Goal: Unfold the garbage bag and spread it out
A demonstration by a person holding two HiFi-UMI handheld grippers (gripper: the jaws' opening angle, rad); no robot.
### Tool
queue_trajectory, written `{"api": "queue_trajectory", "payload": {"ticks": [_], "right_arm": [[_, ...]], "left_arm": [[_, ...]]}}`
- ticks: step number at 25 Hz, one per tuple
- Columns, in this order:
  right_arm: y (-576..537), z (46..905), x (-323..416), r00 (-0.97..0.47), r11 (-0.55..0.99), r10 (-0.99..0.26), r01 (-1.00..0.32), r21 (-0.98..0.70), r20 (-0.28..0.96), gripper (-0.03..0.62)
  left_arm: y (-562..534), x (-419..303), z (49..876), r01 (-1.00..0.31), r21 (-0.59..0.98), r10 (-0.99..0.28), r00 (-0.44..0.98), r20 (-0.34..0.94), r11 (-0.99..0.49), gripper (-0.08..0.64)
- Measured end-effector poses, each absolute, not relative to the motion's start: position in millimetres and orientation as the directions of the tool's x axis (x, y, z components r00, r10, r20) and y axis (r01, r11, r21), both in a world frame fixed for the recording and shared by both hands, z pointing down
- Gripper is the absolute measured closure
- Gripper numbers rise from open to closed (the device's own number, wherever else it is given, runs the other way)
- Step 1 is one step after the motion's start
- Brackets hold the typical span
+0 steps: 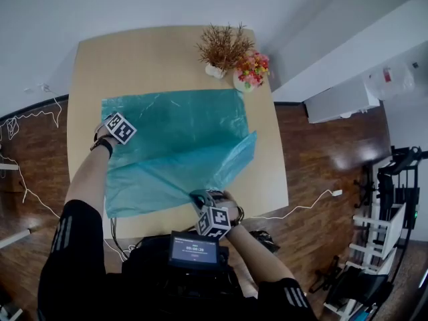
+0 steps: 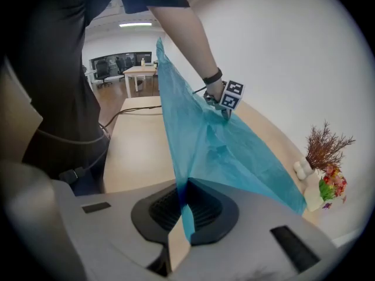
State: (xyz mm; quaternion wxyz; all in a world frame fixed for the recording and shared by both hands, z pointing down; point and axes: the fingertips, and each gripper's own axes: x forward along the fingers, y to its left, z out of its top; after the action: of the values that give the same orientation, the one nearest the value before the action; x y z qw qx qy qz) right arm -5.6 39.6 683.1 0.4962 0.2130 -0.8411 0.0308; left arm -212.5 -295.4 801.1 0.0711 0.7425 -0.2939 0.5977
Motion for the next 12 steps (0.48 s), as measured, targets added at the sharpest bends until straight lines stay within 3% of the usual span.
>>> {"api": "queue_trajectory", "payload": {"ticks": [5, 12], "right_arm": [[54.4, 699.5, -1.1, -0.405, 0.915, -0.284, -0.386, 0.119, 0.869, 0.576], [51.1, 696.5, 3.7, -0.407, 0.912, -0.298, -0.389, 0.131, 0.863, 0.575]], "left_arm": [[-297.4, -211.7, 789.4, -0.542, -0.267, -0.400, 0.142, 0.905, -0.797, 0.554], [-225.0, -191.8, 698.1, -0.559, -0.180, -0.421, 0.339, 0.841, -0.809, 0.554]]}}
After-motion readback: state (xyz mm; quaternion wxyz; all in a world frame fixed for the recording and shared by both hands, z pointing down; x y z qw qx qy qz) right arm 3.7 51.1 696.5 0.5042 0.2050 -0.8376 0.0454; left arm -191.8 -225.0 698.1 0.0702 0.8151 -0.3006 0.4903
